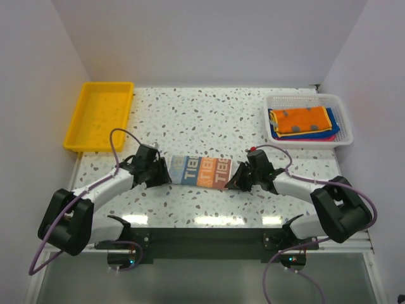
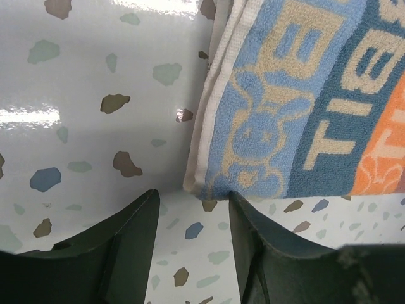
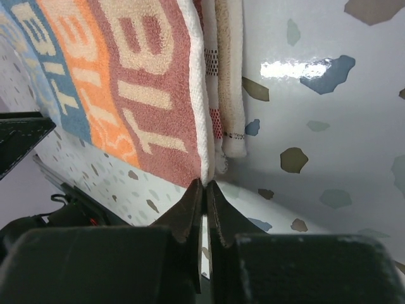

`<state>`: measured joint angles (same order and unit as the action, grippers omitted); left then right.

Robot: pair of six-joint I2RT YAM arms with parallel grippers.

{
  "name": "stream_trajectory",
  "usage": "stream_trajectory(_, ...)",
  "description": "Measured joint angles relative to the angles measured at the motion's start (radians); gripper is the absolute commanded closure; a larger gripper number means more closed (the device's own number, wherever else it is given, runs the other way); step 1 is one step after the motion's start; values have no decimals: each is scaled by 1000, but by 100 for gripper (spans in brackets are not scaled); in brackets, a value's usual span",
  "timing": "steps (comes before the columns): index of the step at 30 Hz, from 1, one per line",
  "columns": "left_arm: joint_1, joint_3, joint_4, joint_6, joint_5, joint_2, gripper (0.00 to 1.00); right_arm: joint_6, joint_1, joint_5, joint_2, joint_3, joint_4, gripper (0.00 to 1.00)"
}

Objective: Fold and stack the towels
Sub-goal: Fold the towel

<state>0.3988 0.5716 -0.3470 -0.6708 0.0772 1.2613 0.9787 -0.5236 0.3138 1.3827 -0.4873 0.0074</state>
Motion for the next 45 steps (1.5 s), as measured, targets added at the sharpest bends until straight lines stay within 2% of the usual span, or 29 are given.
stream_trajectory(16,0,-23,82,-30,24,21,54,-10,0,0,-5,0,-11,100)
stream_trajectory(17,0,-25,87,-35,24,21,57,-11,0,0,-5,0,-11,100)
stream_trajectory(18,0,-26,91,-41,24,22,65,-11,0,0,-5,0,-11,100)
stream_trajectory(22,0,-27,92,-54,23,23,83,-16,0,0,-5,-2,-16,100)
stream_trajectory(23,0,-27,92,-55,23,23,90,-18,0,0,-5,-3,-19,100)
stream_trajectory(26,0,-27,89,-53,23,22,99,-29,0,-2,-13,-15,-51,100)
stream_trajectory(30,0,-2,48,-47,19,13,100,-60,-1,-14,-31,-70,-116,100)
stream_trajectory(38,0,143,-25,-15,-8,14,100,-132,-2,-72,-63,-216,-253,100)
stream_trajectory(45,-16,318,-46,29,-15,143,100,-199,56,-95,13,-390,-307,100)
